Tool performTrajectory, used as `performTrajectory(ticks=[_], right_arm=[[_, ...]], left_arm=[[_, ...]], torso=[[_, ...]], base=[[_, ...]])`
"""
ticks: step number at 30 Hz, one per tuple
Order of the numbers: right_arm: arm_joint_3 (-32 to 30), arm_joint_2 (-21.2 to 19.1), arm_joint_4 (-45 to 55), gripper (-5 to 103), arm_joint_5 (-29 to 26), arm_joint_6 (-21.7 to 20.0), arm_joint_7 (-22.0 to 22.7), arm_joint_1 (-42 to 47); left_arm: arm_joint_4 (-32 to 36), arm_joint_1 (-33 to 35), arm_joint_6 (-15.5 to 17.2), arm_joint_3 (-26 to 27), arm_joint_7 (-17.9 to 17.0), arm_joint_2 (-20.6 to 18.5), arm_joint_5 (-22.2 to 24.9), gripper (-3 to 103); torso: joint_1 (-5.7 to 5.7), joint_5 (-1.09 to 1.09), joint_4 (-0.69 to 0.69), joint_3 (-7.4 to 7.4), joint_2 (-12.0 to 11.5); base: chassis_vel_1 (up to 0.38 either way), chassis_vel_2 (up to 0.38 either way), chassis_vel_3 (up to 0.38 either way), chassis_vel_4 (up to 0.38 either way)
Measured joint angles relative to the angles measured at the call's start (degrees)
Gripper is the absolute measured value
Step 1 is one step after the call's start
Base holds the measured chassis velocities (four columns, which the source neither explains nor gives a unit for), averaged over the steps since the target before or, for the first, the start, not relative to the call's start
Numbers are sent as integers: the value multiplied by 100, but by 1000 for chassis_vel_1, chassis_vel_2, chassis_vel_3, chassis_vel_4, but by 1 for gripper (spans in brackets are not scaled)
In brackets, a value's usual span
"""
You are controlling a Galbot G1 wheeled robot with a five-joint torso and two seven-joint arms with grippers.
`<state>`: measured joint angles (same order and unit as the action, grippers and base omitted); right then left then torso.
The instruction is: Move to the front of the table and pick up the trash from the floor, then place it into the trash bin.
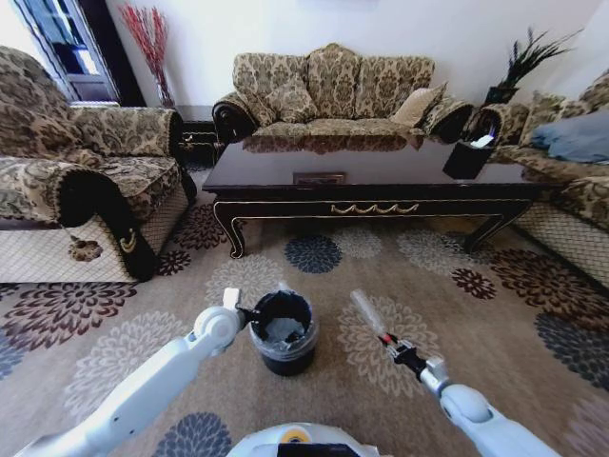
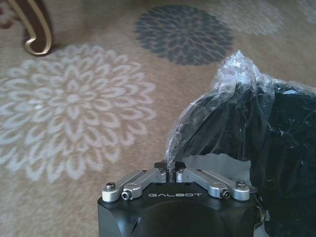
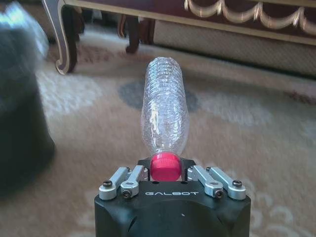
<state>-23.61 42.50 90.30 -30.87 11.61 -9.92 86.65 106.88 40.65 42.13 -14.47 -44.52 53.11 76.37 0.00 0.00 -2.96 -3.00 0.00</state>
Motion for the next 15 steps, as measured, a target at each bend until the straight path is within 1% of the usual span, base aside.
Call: performTrajectory(ticks=[2, 3, 4, 6, 7, 8, 10, 11, 12, 13, 15], right_arm=[[-321, -37, 403, 30, -47, 24, -26, 386], [-321, -37, 403, 30, -47, 24, -26, 386], [-515, -46, 662, 30, -82, 57, -37, 644], [-765, -47, 944, 30, -96, 106, -57, 945], [-878, -50, 1082, 30, -96, 127, -61, 1078], [-878, -50, 1082, 30, -96, 127, -61, 1078], [-1185, -68, 1422, 30, -112, 166, -76, 1417], [-1330, -72, 1571, 30, -122, 178, -82, 1569], [-1466, -72, 1731, 30, -134, 188, -89, 1707], [-1466, -72, 1731, 30, -134, 188, -89, 1707], [-1725, -52, 2083, 30, -146, 197, -97, 1960]], left_arm=[[-106, -249, 0, -269, -40, 106, 67, 3], [-106, -249, 0, -269, -40, 106, 67, 3], [-212, -427, 0, -454, -63, 200, 108, 3], [-345, -625, 0, -647, -106, 306, 144, 3], [-418, -749, 0, -772, -142, 361, 155, 3], [-418, -749, 0, -772, -142, 361, 155, 3], [-563, -1037, 0, -1053, -177, 490, 223, 3], [-634, -1166, 0, -1151, -189, 556, 266, 3], [-702, -1291, 0, -1238, -212, 632, 304, 3], [-702, -1291, 0, -1238, -212, 632, 304, 3], [-853, -1563, 0, -1393, -259, 813, 408, 3]], torso=[[0, 0, 1, 0, 0], [0, 0, 1, 0, 0], [0, 0, -1, 0, 0], [0, 1, -2, 0, 0], [0, 0, -1, 0, 0], [0, 0, -1, 0, 0], [0, 2, 2, 0, 0], [0, 0, 1, 0, 0], [0, 1, 0, 0, 0], [0, 1, 0, 0, 0], [0, 0, -1, 0, 0]], base=[[0, 0, 0, 0], [0, 0, 0, 0], [0, 0, 0, 0], [0, 0, 0, 0], [0, 0, 0, 0], [0, 0, 0, 0], [0, 0, 0, 0], [0, 0, 0, 0], [0, 0, 0, 0], [0, 0, 0, 0], [0, 0, 0, 0]])
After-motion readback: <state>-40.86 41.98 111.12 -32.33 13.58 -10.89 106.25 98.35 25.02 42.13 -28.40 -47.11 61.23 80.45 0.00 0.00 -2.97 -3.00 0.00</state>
